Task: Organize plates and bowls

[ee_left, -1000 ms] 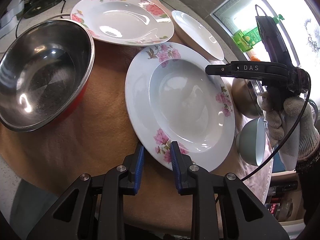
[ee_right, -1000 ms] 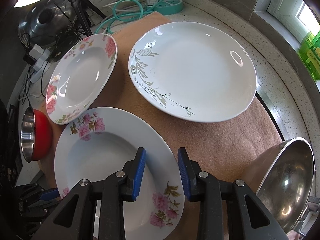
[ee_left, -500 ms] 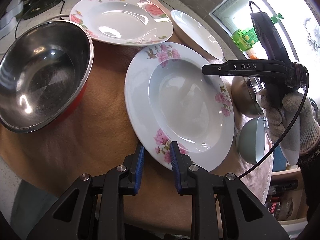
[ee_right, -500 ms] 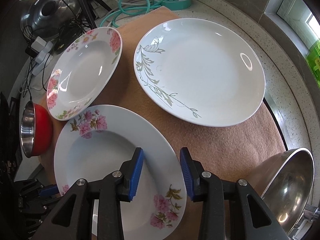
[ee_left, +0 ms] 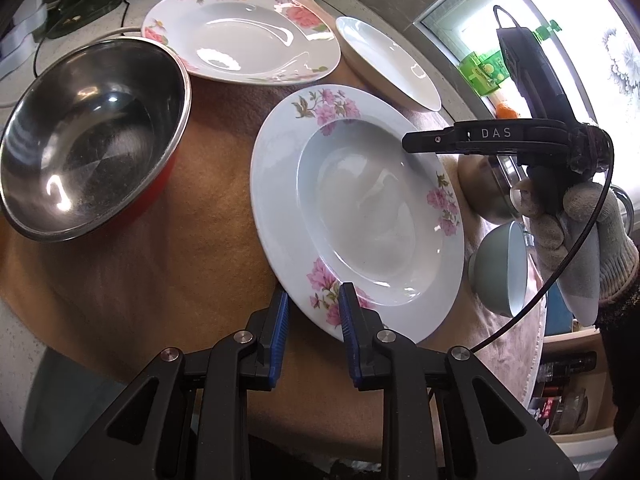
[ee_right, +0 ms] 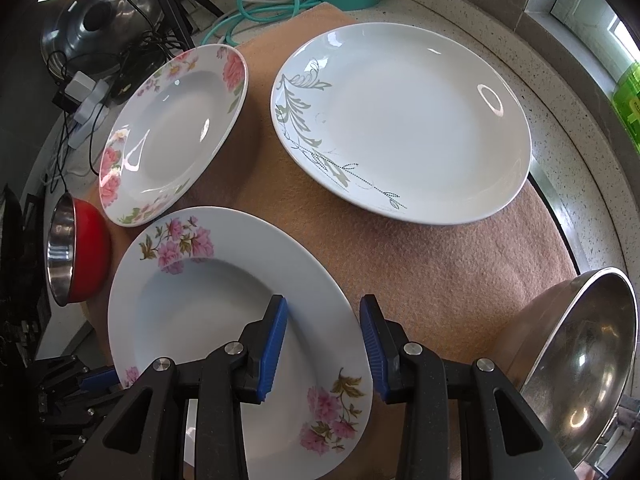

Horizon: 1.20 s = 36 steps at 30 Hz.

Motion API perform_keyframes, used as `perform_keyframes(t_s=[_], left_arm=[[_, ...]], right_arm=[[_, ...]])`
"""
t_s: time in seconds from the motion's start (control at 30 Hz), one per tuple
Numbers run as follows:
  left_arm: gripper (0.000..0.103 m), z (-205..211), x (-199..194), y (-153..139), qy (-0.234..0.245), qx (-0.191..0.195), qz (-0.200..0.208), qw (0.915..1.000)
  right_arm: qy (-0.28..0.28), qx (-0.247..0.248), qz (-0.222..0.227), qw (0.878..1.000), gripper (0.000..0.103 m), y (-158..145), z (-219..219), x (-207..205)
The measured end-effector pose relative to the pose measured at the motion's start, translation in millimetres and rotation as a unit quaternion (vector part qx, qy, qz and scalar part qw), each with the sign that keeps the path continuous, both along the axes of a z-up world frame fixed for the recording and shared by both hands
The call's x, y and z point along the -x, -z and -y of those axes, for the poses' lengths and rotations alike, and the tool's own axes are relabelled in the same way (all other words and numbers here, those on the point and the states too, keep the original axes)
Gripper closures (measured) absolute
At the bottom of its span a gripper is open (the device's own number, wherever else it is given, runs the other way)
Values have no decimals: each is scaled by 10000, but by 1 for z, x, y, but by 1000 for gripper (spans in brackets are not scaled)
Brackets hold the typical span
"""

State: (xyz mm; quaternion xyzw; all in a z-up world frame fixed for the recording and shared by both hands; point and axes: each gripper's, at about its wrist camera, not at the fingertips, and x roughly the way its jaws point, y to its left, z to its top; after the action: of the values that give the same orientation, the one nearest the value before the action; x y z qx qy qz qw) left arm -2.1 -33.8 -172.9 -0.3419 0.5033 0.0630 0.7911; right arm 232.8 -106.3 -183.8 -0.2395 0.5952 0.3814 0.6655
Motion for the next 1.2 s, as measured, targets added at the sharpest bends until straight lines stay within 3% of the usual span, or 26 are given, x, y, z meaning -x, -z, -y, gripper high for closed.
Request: perform_keyframes(t_s=[1.2], left_arm=[[81,13,27,-2,79,106,-145,9998]], right_arm=[[-161,161,-229,9995,70,4,25,44]])
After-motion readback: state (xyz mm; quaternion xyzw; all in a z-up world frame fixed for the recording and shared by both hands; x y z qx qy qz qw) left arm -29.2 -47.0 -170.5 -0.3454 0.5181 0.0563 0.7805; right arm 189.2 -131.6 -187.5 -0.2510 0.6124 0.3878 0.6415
